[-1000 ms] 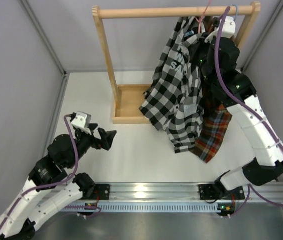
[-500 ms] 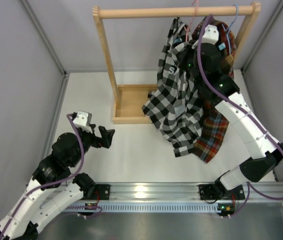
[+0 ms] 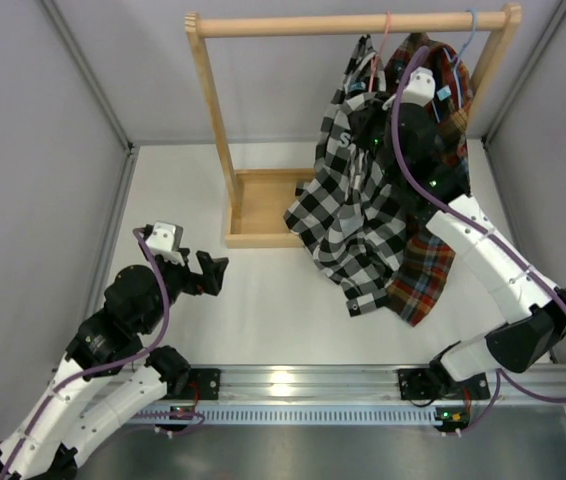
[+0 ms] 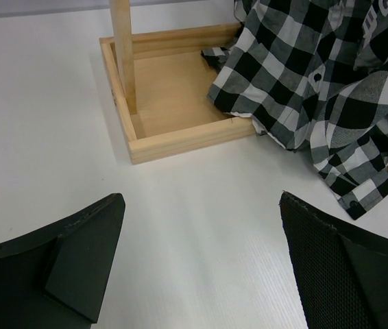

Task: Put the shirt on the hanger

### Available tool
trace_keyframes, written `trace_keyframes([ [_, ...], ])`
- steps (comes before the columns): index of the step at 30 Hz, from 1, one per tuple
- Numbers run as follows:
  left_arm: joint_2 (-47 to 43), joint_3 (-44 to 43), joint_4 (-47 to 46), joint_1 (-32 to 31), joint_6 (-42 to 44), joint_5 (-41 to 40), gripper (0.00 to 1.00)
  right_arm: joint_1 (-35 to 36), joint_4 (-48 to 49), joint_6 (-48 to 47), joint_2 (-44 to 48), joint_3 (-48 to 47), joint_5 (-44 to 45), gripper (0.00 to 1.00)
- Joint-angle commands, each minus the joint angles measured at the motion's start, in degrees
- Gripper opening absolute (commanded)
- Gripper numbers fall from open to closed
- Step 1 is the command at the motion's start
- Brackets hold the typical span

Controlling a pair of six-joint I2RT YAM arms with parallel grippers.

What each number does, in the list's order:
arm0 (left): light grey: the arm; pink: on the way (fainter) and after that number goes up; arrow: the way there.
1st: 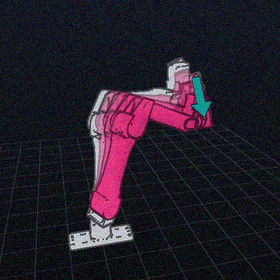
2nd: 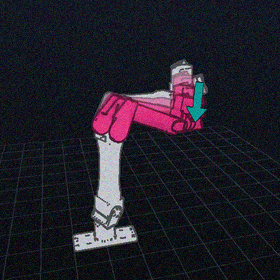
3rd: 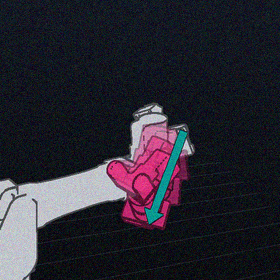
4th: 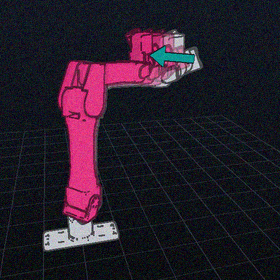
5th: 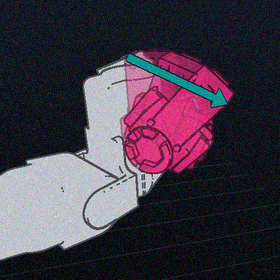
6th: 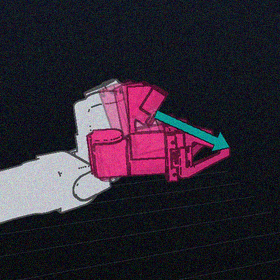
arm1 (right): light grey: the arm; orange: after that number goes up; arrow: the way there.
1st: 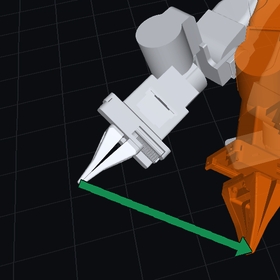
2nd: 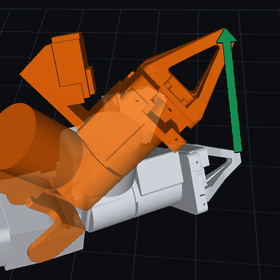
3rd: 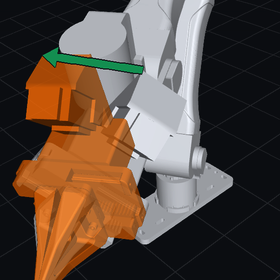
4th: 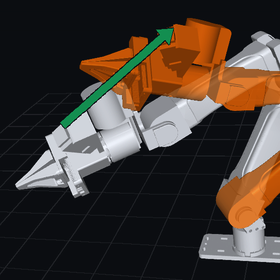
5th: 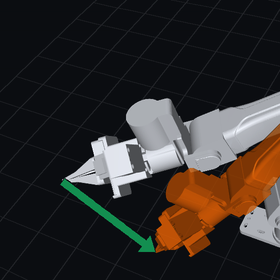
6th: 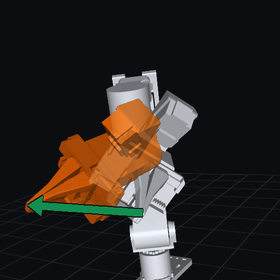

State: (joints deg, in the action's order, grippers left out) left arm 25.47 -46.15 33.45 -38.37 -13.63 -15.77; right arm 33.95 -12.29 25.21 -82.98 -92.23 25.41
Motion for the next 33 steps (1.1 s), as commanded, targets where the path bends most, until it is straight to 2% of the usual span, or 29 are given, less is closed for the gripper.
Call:
trace_keyframes([
  [1, -0.43, 0.45, -1.72, 0.49, -0.52, -1.45, 0.98, -0.29, 3.42, 0.1, 2.38, 0.29, -2.29, 0.19],
  [2, -0.34, 0.45, -1.81, 0.92, -0.61, -2.67, 0.98, -0.29, 3.42, -0.6, 2.65, 0.47, -2.99, 0.36],
  [6, -0.07, 0.27, -1.72, 3.73, -1.57, -3.48, 0.98, -0.38, 3.5, -2.09, 5.1, 1.96, -4.22, 0.58],
  [7, 0.01, 0.27, -1.72, 5.39, -1.58, -3.39, 0.98, -0.38, 2.9, -3.14, 6.24, 2.66, -4.75, 0.69],
  [10, 0.1, 0.18, -1.72, 8.65, -1.84, -3.92, 0.98, -0.38, 0.7, -5.77, 8.97, 3.37, -6.24, 0.85],
  [11, 0.19, 0.18, -1.81, 9.45, -1.93, -4.18, 0.98, -0.38, -1.48, -6.48, 9.67, 3.54, -7.21, 0.96],
  [12, 0.19, 0.1, -1.72, 10.24, -2.19, -5.23, 0.98, -0.38, -2.9, -7.27, 11.25, 3.89, -7.48, 1.0],
  [18, 1.15, 0.1, -1.64, 16.39, -2.81, -5.77, 0.98, -0.38, -14.4, -13.6, 22.04, 7.83, -12.75, 1.0],
  [27, 4.14, 0.01, -1.28, 23.34, -2.98, -4.09, 0.98, -0.38, -22.59, -18.45, 47.61, 25.67, -7.23, 0.99],
  [33, 4.76, 1.06, -1.37, 23.52, -2.54, -4.71, 0.98, -0.38, -32.25, -16.16, 55.19, 29.99, -3.8, 0.99],
])
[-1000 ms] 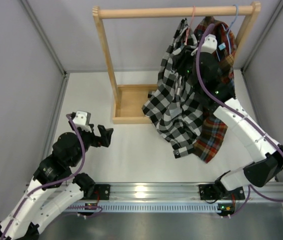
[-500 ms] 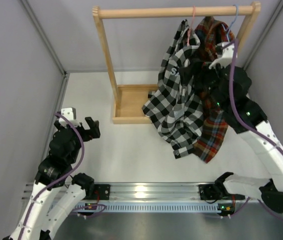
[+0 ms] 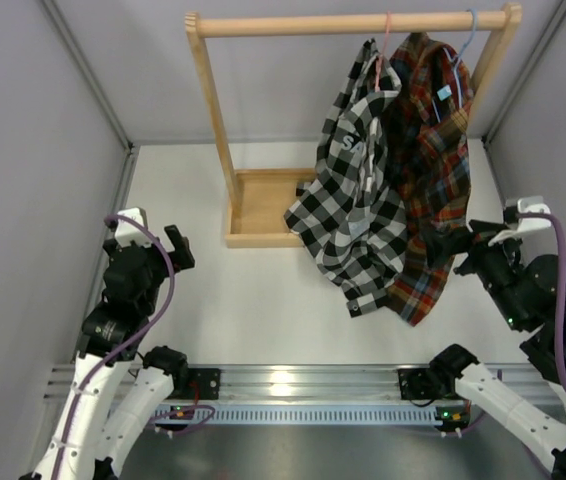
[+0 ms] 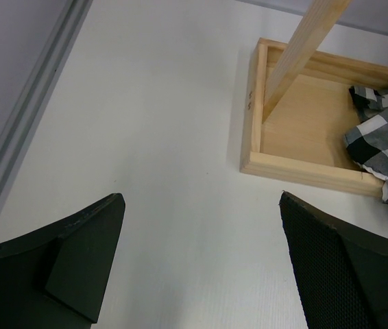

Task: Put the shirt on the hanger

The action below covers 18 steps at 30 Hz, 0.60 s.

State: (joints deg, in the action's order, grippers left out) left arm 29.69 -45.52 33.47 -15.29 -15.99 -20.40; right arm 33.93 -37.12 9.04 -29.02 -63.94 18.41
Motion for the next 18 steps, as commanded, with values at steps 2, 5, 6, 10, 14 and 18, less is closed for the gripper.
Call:
trace_keyframes([
  [2, 0.98, 0.69, -1.48, 0.44, -0.1, -0.25, 0.98, -0.36, -10.84, -0.07, 2.12, 2.94, 6.79, 1.0],
  [5, 1.16, 0.87, -1.48, 0.44, -0.01, -0.08, 0.98, -0.36, -13.4, 1.07, 2.21, 4.43, 13.65, 1.0],
  [6, 1.07, 0.87, -1.39, 0.44, -0.01, 0.27, 0.98, -0.36, -13.59, 1.16, 2.38, 5.92, 15.06, 0.99],
  [10, 0.81, 1.22, -1.48, 0.44, -0.1, 1.33, 0.98, -0.36, -13.85, 2.56, 3.17, 6.99, 16.74, 0.99],
  [14, 0.45, 1.4, -1.39, 0.44, 0.08, 1.86, 0.98, -0.36, -13.85, 2.56, 3.7, 7.08, 16.74, 1.0],
  [18, 0.45, 1.4, -1.39, 0.44, 0.08, 2.38, 0.98, -0.36, -13.85, 2.56, 4.23, 6.99, 17.09, 1.0],
])
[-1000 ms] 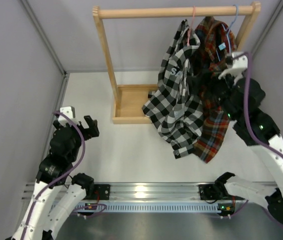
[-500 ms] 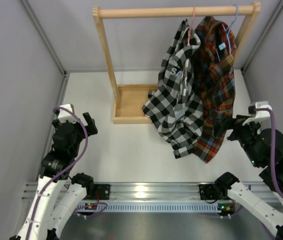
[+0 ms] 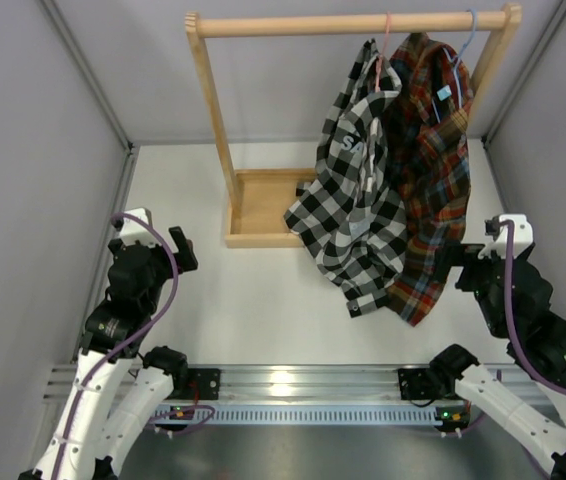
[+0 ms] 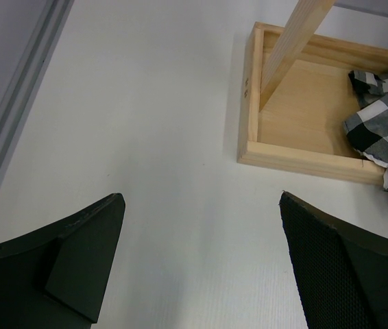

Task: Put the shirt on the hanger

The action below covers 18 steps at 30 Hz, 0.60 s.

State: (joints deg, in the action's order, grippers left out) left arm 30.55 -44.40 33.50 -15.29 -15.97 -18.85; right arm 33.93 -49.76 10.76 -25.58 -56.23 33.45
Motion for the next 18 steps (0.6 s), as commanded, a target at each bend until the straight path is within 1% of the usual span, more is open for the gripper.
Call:
trace_keyframes([
  [1, -0.4, 0.37, -1.42, 0.44, 0.06, 0.92, 0.98, -0.36, -1.22, 0.84, 1.06, -0.73, 2.32, 1.0],
  [18, -0.58, 0.37, -1.59, 0.44, 0.32, 2.5, 0.98, -0.36, -1.22, 1.36, 3.7, -0.55, 2.76, 0.99],
])
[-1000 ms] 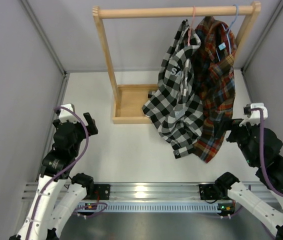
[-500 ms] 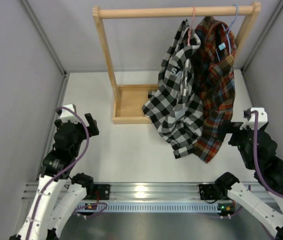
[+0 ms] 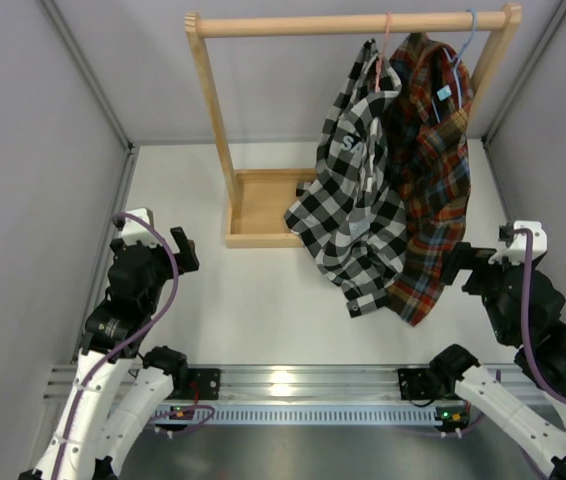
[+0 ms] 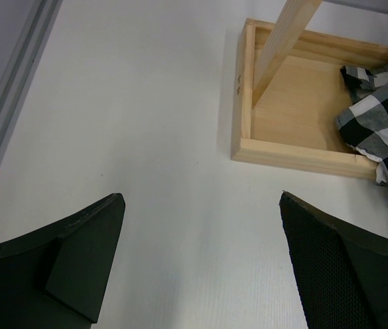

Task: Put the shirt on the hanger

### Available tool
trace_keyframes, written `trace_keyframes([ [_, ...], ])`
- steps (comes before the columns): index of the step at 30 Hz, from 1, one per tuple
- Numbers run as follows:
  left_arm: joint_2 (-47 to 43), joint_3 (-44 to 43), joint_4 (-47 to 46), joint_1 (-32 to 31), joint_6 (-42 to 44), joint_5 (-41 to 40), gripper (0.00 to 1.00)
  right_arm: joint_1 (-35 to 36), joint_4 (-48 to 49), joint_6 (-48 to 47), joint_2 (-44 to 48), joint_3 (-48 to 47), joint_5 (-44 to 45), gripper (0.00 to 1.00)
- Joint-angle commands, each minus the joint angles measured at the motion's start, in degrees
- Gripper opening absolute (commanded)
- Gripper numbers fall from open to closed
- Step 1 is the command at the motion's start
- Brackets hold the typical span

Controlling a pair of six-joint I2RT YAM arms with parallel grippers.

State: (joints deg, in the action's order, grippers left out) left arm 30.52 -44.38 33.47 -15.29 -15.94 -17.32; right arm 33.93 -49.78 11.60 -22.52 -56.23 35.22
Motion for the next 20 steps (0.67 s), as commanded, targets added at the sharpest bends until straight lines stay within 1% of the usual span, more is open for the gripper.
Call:
trace_keyframes([
  [1, -0.55, 0.35, -1.66, 0.44, 0.39, 0.97, 0.98, -0.36, -1.2, 0.62, 0.64, -0.55, 0.99, 0.99],
  [20, -1.17, 0.44, -1.66, 0.44, 0.56, 1.68, 0.98, -0.36, -1.28, 0.89, 0.38, -0.46, 0.29, 1.0],
])
